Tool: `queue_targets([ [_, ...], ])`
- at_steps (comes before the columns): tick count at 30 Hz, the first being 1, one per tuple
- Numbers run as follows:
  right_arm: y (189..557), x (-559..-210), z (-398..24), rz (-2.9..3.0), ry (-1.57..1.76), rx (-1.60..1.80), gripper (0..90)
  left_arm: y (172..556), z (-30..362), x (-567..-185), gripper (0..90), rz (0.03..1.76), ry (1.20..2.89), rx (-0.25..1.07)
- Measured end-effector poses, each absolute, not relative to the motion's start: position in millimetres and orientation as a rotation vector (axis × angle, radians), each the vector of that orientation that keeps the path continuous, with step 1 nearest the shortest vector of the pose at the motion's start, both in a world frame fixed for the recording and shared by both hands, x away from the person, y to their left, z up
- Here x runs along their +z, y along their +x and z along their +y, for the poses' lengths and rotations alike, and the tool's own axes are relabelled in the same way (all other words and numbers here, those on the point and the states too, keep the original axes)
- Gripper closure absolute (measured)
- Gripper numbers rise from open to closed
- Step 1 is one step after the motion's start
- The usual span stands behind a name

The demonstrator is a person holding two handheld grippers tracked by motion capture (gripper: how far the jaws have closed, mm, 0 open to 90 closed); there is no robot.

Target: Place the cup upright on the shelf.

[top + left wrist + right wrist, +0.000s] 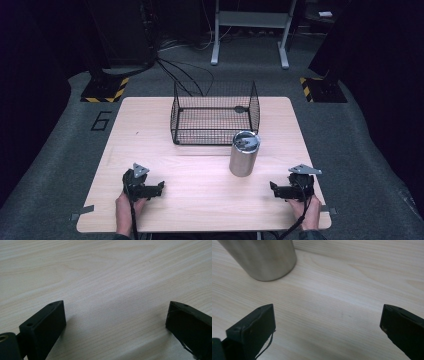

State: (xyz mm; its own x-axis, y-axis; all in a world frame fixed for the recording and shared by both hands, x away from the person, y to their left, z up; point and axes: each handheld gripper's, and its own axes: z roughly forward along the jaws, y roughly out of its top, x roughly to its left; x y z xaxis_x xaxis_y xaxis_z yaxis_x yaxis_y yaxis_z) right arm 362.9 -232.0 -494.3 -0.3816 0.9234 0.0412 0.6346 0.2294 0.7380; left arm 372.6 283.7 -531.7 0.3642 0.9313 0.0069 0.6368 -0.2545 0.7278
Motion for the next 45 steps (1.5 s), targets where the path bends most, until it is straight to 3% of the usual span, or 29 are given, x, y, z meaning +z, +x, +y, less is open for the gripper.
queue_targets([
  [29, 384.8, -422.5, -166.5, 2.149, 1.257, 1.087, 0.0, 372.7, 283.8, -531.7, 2.9, 1.354, 1.99, 0.593],
  [45, 419.6, -420.5, -130.8, 2.127, 1.237, 1.142, 0.0, 372.6, 283.5, -531.8, 2.9, 1.355, 1.986, 0.593],
])
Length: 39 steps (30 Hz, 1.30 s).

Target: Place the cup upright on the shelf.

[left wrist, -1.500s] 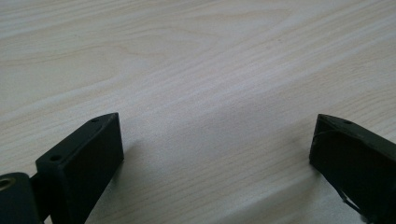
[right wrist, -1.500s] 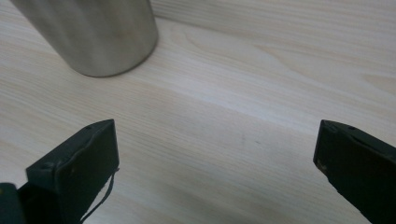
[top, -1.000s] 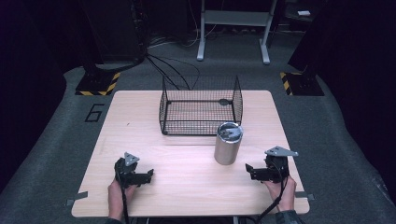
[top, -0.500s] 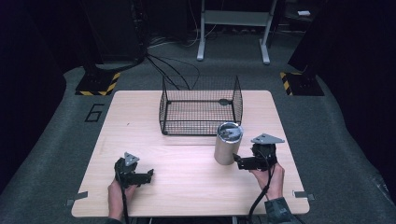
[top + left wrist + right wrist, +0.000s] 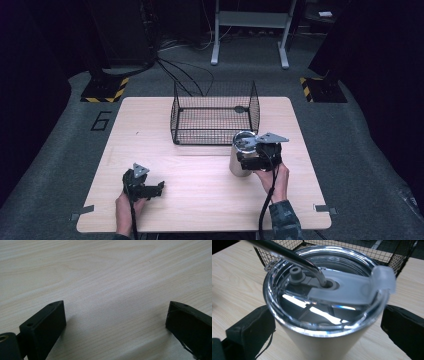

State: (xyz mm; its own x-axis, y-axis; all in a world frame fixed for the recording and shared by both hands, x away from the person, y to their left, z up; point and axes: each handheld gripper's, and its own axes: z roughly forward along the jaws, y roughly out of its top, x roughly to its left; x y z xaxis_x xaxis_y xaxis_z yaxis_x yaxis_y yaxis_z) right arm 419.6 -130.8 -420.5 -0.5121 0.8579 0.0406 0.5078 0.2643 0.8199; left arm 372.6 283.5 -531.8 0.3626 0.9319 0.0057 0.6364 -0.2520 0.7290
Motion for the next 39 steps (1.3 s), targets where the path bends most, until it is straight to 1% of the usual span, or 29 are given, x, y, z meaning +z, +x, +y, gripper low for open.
queue_targets([
  [15, 432.7, -419.7, -115.9, 2.07, 1.22, 1.183, 0.0, 372.5, 283.5, -531.8, 2.9, 1.356, 1.985, 0.594],
  [23, 432.6, -422.4, -113.0, 2.039, 1.23, 1.163, 2.9, 372.6, 283.6, -531.8, 2.9, 1.355, 1.987, 0.593],
  [39, 432.5, -422.3, -113.8, 2.051, 1.195, 1.168, 3.6, 372.5, 283.5, -531.7, 2.9, 1.354, 1.988, 0.596],
])
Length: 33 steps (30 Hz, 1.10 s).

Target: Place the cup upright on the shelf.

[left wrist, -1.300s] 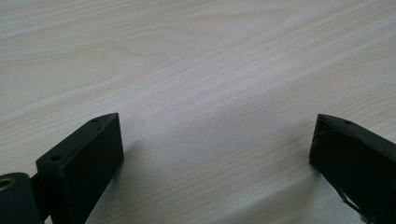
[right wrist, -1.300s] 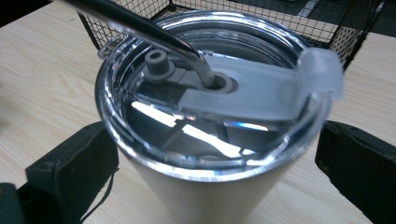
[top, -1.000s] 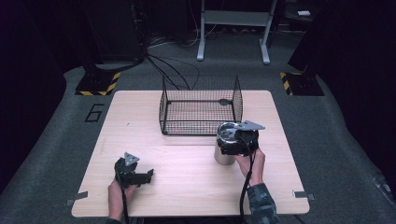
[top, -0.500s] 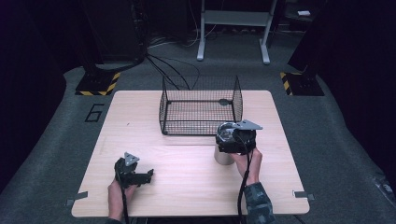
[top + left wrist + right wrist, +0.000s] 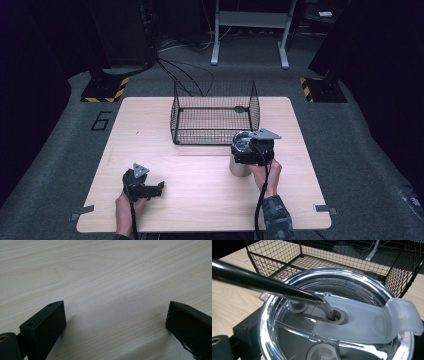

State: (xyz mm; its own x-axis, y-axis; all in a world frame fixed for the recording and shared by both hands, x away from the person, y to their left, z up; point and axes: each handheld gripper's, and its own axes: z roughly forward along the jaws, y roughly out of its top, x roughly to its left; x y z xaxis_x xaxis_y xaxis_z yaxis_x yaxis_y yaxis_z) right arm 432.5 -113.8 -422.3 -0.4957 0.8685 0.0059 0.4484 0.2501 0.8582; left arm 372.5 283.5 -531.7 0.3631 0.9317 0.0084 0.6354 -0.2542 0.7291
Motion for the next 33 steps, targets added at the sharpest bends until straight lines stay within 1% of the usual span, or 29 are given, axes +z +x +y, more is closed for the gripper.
queue_targets([
  [6, 430.7, -418.5, -114.3, 2.054, 1.185, 1.175, 3.6, 372.5, 283.4, -531.8, 2.9, 1.356, 1.985, 0.594],
  [33, 432.2, -378.1, -122.4, 2.079, 1.165, 1.233, 3.7, 372.5, 283.4, -531.8, 2.9, 1.357, 1.985, 0.594],
])
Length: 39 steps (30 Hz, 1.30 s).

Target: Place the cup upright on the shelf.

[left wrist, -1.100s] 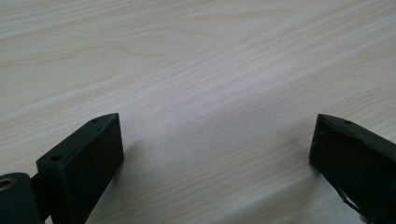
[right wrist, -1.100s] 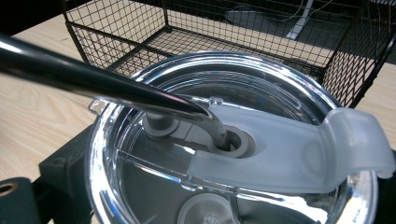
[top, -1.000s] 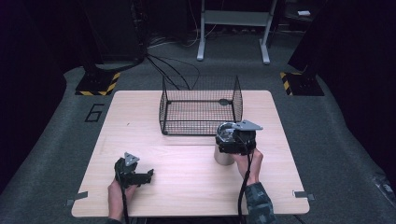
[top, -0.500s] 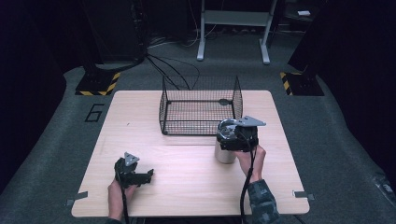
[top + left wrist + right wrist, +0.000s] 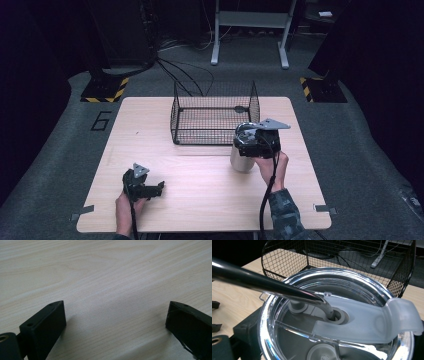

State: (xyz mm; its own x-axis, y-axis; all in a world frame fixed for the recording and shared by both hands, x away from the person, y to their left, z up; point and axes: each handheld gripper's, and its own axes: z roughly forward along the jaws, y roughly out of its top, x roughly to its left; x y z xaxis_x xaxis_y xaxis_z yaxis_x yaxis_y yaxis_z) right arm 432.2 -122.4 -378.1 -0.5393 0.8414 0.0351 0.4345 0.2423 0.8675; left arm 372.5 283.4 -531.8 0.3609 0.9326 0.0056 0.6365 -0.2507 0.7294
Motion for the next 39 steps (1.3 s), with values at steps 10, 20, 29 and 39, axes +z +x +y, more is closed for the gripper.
queue_targets([
  [10, 434.8, -363.1, -121.1, 2.099, 1.132, 1.232, 3.8, 372.6, 283.7, -531.8, 2.9, 1.354, 1.989, 0.593],
  [20, 438.7, -345.8, -124.7, 2.103, 1.118, 1.242, 3.8, 372.6, 283.7, -531.7, 2.9, 1.354, 1.989, 0.593],
  [29, 443.0, -335.5, -124.2, 2.112, 1.124, 1.245, 3.8, 372.6, 283.5, -531.9, 2.9, 1.356, 1.985, 0.594],
  [39, 449.0, -317.7, -117.1, 2.12, 1.089, 1.243, 3.8, 372.7, 283.8, -531.7, 2.9, 1.354, 1.99, 0.592],
])
